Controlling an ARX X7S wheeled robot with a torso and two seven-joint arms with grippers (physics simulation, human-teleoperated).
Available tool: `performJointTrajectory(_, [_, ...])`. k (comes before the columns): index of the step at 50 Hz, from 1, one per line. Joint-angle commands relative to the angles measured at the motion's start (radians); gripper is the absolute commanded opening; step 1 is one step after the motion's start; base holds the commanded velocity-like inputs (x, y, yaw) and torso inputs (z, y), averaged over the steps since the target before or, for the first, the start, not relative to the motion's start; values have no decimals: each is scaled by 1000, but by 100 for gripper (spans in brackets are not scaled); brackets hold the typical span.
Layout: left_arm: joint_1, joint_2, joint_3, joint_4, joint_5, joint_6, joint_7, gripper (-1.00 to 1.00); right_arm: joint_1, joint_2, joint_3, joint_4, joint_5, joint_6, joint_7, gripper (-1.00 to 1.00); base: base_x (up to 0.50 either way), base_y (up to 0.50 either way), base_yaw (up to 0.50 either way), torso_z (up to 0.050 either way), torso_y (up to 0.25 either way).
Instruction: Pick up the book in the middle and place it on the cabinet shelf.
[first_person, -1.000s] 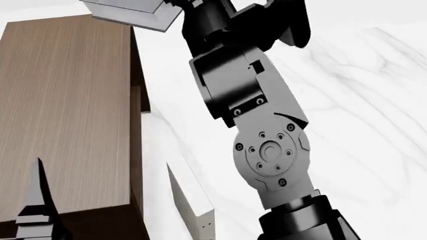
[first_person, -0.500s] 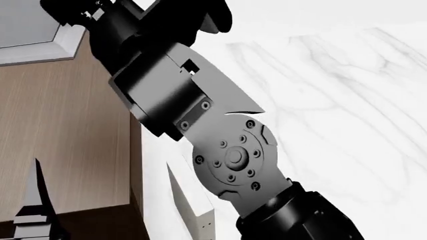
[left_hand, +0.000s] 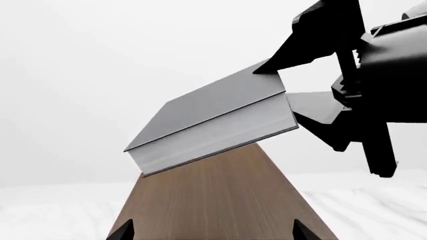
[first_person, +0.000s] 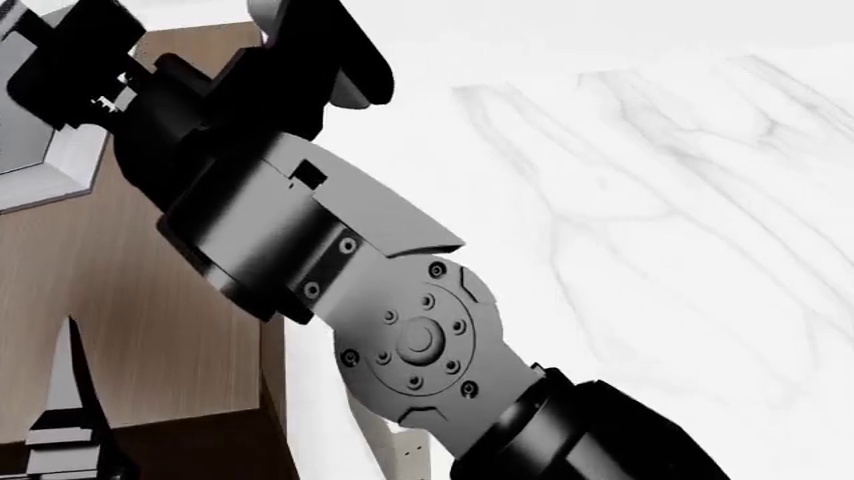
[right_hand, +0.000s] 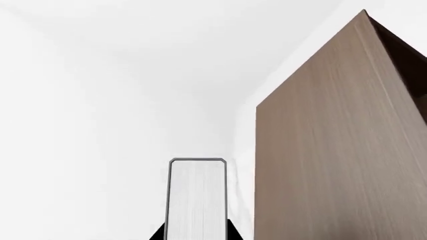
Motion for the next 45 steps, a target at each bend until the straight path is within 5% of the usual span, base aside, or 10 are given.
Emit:
performJointTrajectory(1, [5,15,-25,-16,-8,28,22,100,-6,-7,-16,2,-32,-19,-64,-100,0,0,0,0,0])
performJointTrajectory(45, [0,-9,-22,-2,-36,26,-15,100,-32,-1,-146,62,-1,-60,-118,-100,0,0,0,0,1])
